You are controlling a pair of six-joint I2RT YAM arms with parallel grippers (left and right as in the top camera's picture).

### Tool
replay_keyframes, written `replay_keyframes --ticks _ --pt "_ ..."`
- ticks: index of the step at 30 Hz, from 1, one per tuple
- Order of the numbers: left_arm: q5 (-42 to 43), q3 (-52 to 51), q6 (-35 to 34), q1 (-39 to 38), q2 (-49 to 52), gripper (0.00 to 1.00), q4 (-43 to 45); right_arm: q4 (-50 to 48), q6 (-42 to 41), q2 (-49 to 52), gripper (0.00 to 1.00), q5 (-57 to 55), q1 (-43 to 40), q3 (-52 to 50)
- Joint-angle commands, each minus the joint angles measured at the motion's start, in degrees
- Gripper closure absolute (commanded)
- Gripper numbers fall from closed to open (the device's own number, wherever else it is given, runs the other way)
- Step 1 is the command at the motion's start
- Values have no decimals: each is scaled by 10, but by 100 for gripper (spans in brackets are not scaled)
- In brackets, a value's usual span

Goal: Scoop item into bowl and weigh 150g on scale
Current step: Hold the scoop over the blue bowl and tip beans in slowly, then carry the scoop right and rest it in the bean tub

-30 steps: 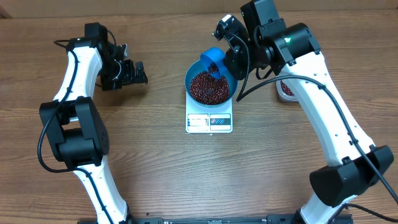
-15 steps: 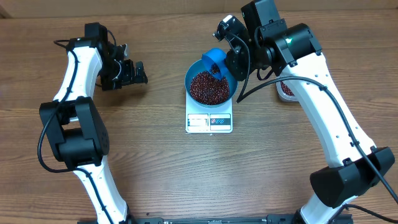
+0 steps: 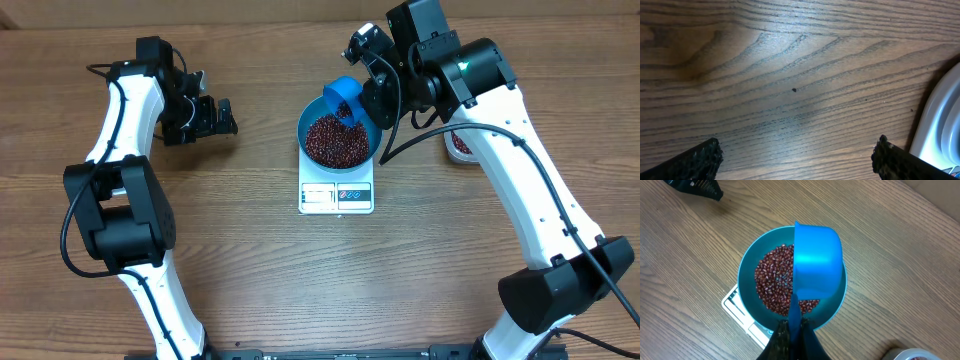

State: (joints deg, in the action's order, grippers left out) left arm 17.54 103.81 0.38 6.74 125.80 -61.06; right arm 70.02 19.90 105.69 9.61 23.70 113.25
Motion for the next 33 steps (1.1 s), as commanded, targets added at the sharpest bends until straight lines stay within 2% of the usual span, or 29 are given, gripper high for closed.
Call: replay_keyframes --ticks 1,12,20,29,33 --pt "-1 4 9 -4 5 0 0 -8 -4 -21 96 1 3 16" --pt "-1 4 9 -3 5 1 0 -20 -22 -22 97 16 1 16" --pt "-1 4 9 -4 5 0 0 -29 -97 -22 96 34 -21 16" --pt "-1 4 9 -4 5 0 0 -42 -127 -22 96 315 -128 16" --pt "-1 4 9 -4 5 0 0 -40 -127 -22 96 396 -183 16"
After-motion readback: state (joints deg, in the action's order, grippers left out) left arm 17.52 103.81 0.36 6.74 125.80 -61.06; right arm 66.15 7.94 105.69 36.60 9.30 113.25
